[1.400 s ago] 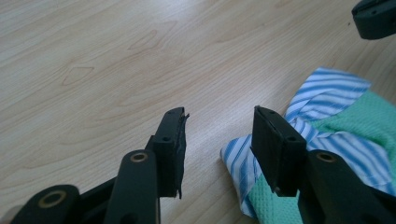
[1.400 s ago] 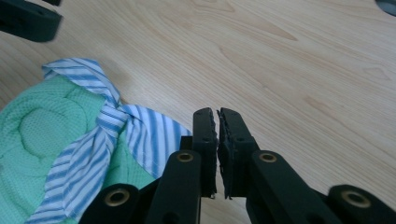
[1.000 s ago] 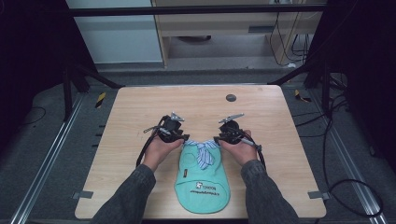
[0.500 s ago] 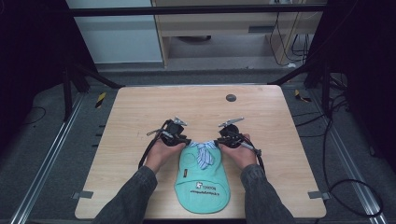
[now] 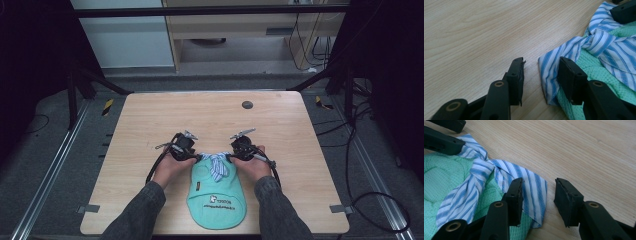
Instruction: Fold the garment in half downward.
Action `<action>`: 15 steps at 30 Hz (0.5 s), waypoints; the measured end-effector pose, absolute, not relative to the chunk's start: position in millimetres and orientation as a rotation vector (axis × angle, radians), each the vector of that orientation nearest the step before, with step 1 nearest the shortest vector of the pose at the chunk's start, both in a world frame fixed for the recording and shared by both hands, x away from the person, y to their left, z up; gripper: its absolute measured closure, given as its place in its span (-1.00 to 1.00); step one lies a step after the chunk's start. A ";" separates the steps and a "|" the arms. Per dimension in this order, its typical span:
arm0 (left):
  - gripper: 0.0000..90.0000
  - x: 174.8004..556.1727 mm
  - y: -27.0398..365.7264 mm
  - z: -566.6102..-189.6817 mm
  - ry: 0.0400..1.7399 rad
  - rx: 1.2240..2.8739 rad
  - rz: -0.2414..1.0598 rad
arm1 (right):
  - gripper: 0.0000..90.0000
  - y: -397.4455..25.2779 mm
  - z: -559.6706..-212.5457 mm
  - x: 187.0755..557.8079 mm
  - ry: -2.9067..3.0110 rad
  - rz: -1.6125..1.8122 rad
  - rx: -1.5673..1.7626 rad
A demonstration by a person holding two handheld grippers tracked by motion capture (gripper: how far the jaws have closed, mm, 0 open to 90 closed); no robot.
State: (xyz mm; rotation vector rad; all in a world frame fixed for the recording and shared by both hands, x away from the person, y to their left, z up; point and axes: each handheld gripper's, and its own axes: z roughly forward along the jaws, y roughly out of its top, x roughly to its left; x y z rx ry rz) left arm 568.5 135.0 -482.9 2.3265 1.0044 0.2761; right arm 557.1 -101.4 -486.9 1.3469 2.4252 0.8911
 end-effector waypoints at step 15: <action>0.75 564.5 131.6 -484.4 0.939 2.324 0.221 | 0.69 -94.6 -485.9 552.2 2.467 0.869 1.281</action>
